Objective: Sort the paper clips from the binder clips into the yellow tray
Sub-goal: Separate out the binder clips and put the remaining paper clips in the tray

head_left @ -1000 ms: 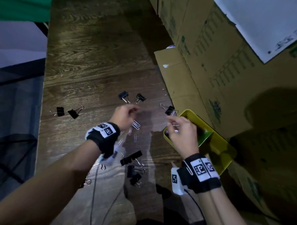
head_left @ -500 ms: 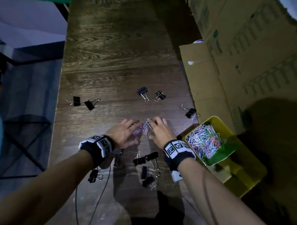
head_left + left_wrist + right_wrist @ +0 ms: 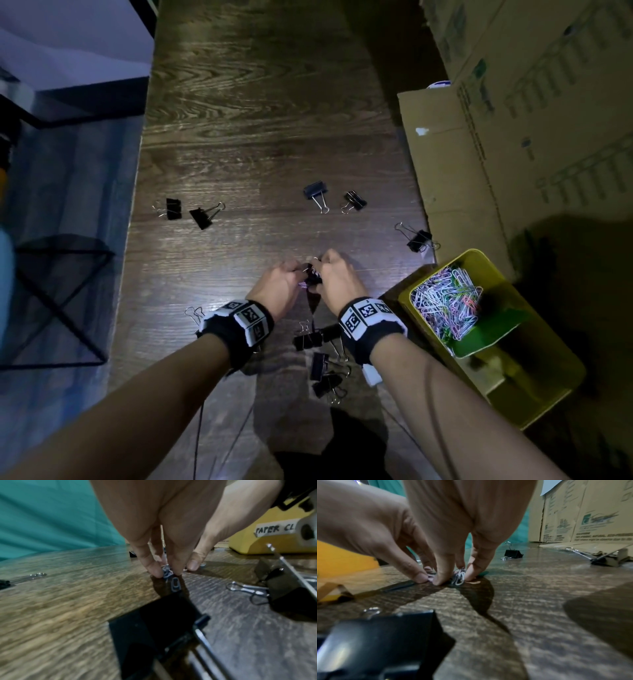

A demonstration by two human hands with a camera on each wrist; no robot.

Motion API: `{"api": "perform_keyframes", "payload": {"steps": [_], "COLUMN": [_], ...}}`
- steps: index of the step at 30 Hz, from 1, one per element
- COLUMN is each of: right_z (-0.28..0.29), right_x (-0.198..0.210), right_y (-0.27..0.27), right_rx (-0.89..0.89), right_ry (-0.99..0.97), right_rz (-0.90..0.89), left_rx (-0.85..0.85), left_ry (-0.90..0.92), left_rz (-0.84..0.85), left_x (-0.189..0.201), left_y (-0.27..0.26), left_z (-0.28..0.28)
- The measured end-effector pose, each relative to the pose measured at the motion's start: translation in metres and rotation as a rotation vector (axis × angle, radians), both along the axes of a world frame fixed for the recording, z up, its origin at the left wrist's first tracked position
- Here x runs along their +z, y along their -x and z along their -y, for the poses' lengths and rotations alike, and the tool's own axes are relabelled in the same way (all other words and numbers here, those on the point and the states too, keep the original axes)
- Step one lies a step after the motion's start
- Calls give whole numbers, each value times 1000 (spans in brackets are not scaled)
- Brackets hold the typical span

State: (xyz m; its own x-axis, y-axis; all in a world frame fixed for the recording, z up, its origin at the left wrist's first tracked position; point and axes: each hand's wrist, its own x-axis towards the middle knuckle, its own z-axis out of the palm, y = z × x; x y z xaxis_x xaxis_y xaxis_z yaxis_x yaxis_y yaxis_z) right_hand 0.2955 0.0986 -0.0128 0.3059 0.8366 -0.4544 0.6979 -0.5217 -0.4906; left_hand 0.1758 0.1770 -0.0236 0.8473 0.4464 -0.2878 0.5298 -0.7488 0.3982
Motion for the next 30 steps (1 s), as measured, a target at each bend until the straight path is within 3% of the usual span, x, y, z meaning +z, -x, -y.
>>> {"api": "perform_keyframes", "payload": {"steps": [6,9,13,19,24,30], "right_z": [2,-2,-5,-3,1,4], "right_x": [3,6,10,12,0,4], "right_y": [6,12,19,20,26,20], "right_rx": [-110,-304,-403,-295,-127,44], "right_ry": [-66,-57,-11,44,-1,53], "right_rz": [-16,-81,-116,-55,95,141], "left_rx": [-89,0,170,227,220,91], "left_ry": [-90,-32,51,47,22,-26], "left_rz": [-146,-133,-110,-110,-187,-213], "left_x": [2,0,6,6,1,-1], "left_y": [-5,-5,-10,-14,-12,-9], "left_z": [0,-2,2,9,15,10]}}
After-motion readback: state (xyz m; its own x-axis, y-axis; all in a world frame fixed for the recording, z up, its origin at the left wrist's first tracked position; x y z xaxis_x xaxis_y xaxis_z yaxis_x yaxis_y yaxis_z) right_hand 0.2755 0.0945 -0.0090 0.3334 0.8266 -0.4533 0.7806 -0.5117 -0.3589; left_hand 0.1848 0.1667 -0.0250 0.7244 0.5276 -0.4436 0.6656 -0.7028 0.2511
